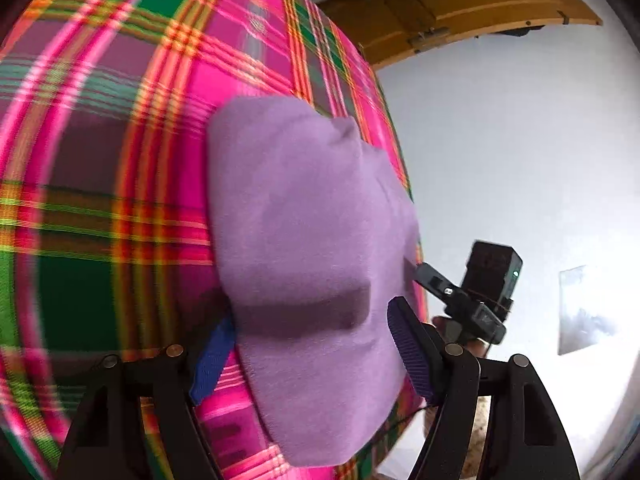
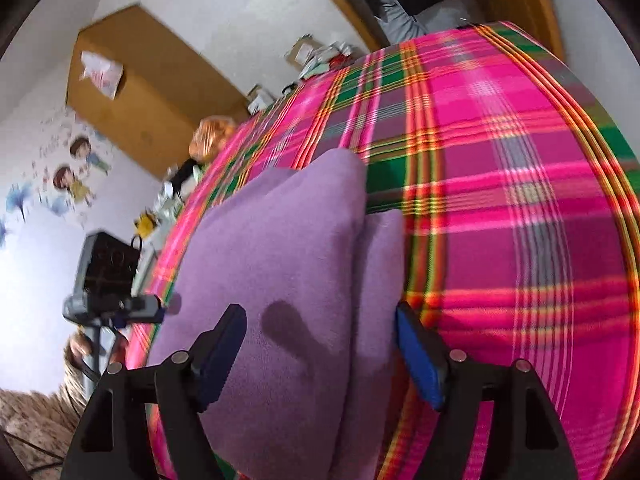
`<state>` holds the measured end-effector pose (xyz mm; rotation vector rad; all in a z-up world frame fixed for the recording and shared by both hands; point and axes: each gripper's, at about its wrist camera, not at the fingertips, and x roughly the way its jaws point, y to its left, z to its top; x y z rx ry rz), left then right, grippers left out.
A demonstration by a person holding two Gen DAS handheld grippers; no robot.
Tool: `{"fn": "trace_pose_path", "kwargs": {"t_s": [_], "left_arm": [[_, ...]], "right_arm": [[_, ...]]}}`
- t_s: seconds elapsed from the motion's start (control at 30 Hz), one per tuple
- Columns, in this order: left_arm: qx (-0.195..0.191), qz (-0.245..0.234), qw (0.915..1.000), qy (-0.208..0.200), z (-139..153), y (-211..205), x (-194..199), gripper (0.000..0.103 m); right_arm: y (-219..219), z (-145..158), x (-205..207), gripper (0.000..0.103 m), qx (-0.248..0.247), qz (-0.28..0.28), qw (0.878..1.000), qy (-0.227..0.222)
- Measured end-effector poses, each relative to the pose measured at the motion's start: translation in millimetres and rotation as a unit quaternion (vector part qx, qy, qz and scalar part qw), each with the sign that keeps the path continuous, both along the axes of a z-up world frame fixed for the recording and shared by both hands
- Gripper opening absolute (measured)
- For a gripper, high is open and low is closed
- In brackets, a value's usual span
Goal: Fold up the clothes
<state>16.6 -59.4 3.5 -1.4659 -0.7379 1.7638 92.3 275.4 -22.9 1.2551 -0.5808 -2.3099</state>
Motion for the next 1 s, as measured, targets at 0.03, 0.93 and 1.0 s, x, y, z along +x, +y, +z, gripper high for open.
{"fn": "trace_pose_path", "kwargs": {"t_s": [0.03,0.93,1.0], "left_arm": [[0.003,-0.003,1.0000,-0.002,-0.3,1.6,-0.3,0.077],[0.006,-0.024,0.9997,0.008,10.8,22.4,-19.1,0.077],[0.002,-0.021,0.9997,0.012,12.2,24.8,-19.5,0.077]], "right_arm": [[-2.0,0.7,-0.1,0.076,0.005,0.004,1.000,0.001],[6.2,-3.6,13.2,0.047,-0.054,-0.013,0.998,0.008],[2.5,-0.5,14.8,0.042,-0.024,-0.017,0.999,0.011]]}}
